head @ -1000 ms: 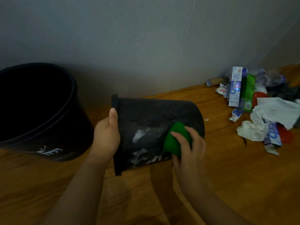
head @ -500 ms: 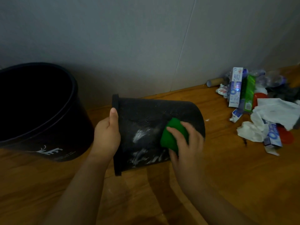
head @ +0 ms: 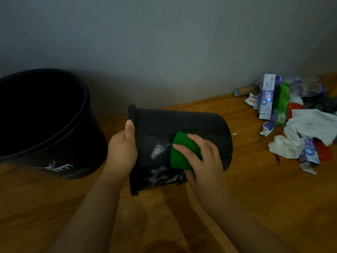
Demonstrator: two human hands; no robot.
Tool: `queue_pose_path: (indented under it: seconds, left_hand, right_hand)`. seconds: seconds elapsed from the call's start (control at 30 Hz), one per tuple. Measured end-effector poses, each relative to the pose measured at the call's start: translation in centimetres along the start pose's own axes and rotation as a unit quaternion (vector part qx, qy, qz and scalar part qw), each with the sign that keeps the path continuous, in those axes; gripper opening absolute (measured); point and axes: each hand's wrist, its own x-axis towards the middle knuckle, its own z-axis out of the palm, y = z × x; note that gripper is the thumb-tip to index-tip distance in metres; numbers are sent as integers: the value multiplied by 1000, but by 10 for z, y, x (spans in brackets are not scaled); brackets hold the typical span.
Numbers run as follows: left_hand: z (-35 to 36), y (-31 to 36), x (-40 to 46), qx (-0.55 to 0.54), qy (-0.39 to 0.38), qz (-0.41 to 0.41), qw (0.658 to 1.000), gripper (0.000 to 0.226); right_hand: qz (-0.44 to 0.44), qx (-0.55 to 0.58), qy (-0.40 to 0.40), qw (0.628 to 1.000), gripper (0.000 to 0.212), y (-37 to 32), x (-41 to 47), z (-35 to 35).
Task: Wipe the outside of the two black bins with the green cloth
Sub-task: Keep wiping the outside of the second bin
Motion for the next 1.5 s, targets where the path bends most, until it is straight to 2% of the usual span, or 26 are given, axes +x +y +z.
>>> queue_pose_path:
  seconds: [0.13,0.17,0.27,0.37,0.4,0.5,0.57,0.63,0.8,0.83,0.97,1.03,1.17,1.37,1.5]
  left_hand:
    - [-1,-2,-1,-1,-10,-12,1000,53]
    - [-1,-3,0,1,-11,-16,1000,53]
    - [-1,-4,2,15,-12,-15,1000,55]
    - [-2,-6,5,16,-21,-9,1000,62]
    - [-2,-5,5,17,-21,-9,1000,64]
    - [-3,-4,4,13,-21,-5,1000,57]
    - [-2,-4,3,9,-20,-4,1000,54]
    - [-1,-5,3,5,-20,-8,1000,55]
    - [-3,-8,6,23,-20,3,1000,68]
    - [-3,-9,7,23,-23,7,999,67]
    - [-3,-8,8,-8,-30,-9,999,55]
    - [-2,-11,8,-24,-30,-16,999,55]
    - [-5,-12,9,-20,-26,-6,999,55]
    - [-8,-12,15,-44,-63,-25,997,53]
    - [-7,-15,15,-61,-57,-27,996,57]
  right_hand:
    - [135,22,49,989,69,12,-2,-7]
    - [144,24,48,988,71,9,-4,-7]
    - [61,21,13,998,76,-11,-8,-1]
    - [-56,2,-28,998,65,-22,0,0]
    - [-56,-1,-24,998,63,-20,5,-1]
    - [47,24,21,998,64,-6,11,-4]
    - [81,24,36,996,69,-5,6,-3]
    - [59,23,25,998,72,-13,-1,0]
    - [-102,13,-40,994,60,-31,5,-1]
    - [-97,3,-38,995,60,-29,9,-3]
    - [22,10,-15,1000,68,-20,8,-7]
    - [3,14,-15,1000,67,-26,3,-4]
    - [-102,22,-45,994,53,-39,10,-2]
    - [10,4,-15,1000,64,-24,8,-7]
    - [-93,23,-39,995,55,-41,8,-1]
